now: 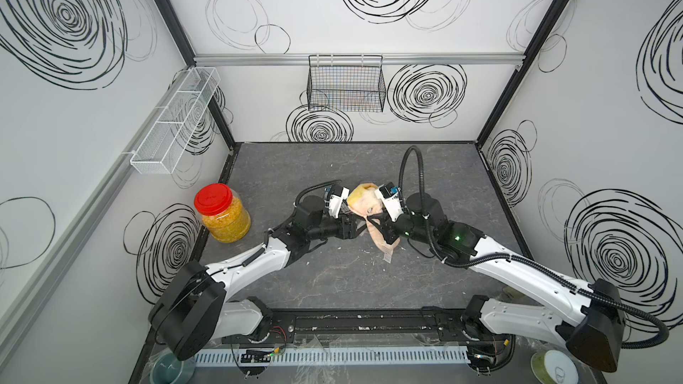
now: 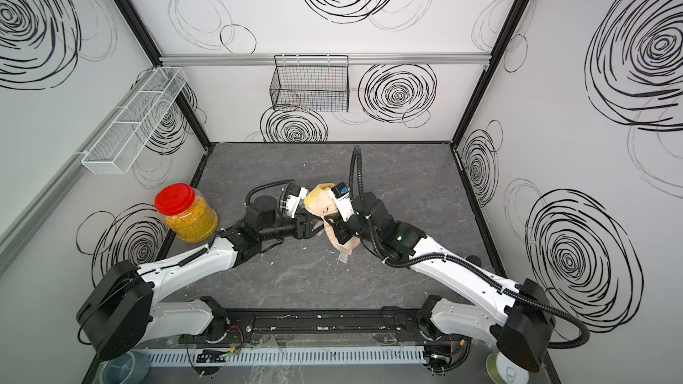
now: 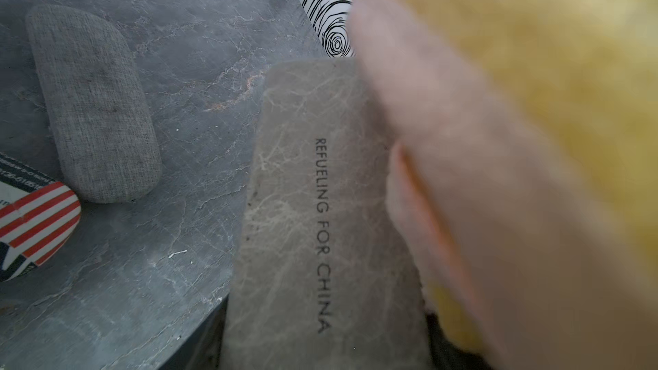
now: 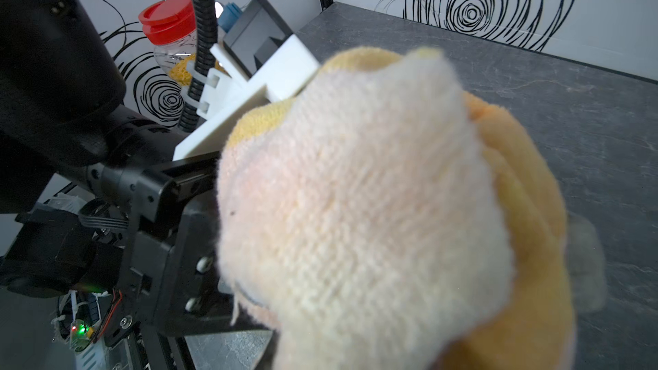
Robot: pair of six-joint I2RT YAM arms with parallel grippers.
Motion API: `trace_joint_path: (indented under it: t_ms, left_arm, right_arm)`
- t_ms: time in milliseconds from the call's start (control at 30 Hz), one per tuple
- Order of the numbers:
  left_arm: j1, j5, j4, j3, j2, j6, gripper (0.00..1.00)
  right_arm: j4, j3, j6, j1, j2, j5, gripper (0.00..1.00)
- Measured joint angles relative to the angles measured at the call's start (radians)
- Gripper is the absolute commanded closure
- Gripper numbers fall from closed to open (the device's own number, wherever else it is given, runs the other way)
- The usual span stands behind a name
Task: Wipe the eyeglass case
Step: Wipe the dirt from the eyeglass case.
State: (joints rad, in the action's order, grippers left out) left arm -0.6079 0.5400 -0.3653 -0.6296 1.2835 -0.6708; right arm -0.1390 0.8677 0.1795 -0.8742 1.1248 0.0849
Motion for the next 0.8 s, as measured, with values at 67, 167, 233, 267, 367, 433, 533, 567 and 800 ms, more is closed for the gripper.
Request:
trace_joint_path:
  t_ms: [67,167,233,267,367,433,533,567,800]
  left_arm:
    - [0.000,0.000,-0.002,0.000,0.000,0.002,0.40]
    - [0.000,0.000,-0.002,0.000,0.000,0.005,0.40]
    - [0.000,0.000,-0.002,0.000,0.000,0.005,0.40]
    - [0.000,0.001,-0.003,0.000,0.000,0.005,0.40]
    - [-0.001,0.002,-0.005,0.000,0.000,0.005,0.40]
    - [-0.001,0.001,-0.004,0.000,0.000,0.005,0.40]
    - [-0.002,0.002,-0.005,0.000,0.000,0.008,0.40]
    - [-0.002,0.002,-0.006,0.000,0.000,0.009,0.40]
    - [-0.005,0.010,-0.013,-0.001,0.000,0.018,0.40]
  right_arm:
    - [-0.001,0.000,0.005,0.009,-0.003,-0.037,0.82]
    - [-0.008,0.003,0.013,0.047,-0.005,-0.091,0.82]
    - [-0.028,0.018,0.021,0.092,0.002,-0.136,0.82]
    - [-0.032,0.026,0.023,0.106,0.007,-0.151,0.82]
    - [-0.048,0.048,0.022,0.130,0.020,-0.154,0.82]
    - [-0.051,0.050,0.014,0.119,0.020,-0.116,0.82]
    - [-0.037,0.040,-0.007,0.061,0.007,-0.040,0.82]
    - [-0.034,0.035,-0.013,0.042,0.000,-0.014,0.82]
    - [-0.030,0.023,-0.015,0.015,-0.007,-0.043,0.81]
